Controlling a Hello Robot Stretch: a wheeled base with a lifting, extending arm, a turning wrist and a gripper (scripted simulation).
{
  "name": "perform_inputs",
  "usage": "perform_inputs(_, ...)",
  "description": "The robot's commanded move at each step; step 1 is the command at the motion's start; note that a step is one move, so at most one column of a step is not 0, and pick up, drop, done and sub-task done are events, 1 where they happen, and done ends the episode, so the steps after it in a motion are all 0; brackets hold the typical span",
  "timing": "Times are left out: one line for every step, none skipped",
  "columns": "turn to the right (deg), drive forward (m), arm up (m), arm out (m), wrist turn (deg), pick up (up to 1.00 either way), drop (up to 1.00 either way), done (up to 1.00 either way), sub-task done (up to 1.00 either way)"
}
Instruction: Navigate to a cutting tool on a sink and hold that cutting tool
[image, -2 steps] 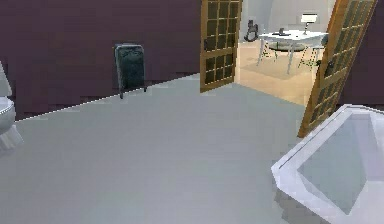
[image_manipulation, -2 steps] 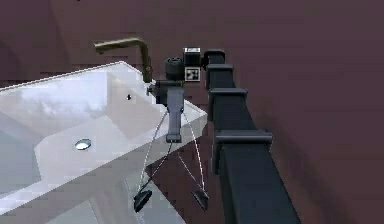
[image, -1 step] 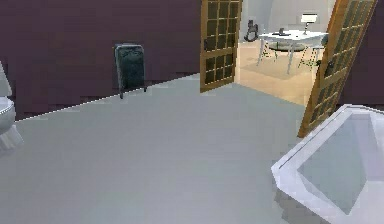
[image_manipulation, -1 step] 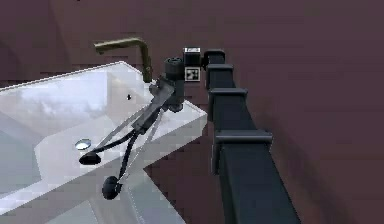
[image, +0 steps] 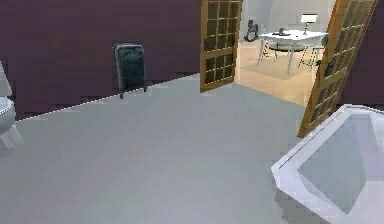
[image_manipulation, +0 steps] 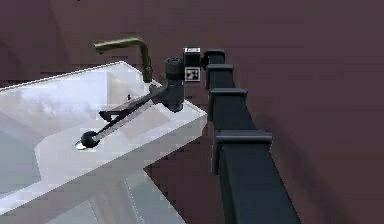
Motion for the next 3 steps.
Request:
perform_inputs(0.0, 0.0, 0.0, 0.0, 45.0, 0.0, 0.0, 0.0, 0.0)
perform_inputs(0.0, 0.0, 0.0, 0.0, 36.0, 0.0, 0.0, 0.0, 0.0)
perform_inputs(0.0, 0.0, 0.0, 0.0, 0.0, 1.0, 0.0, 0.0, 0.0)
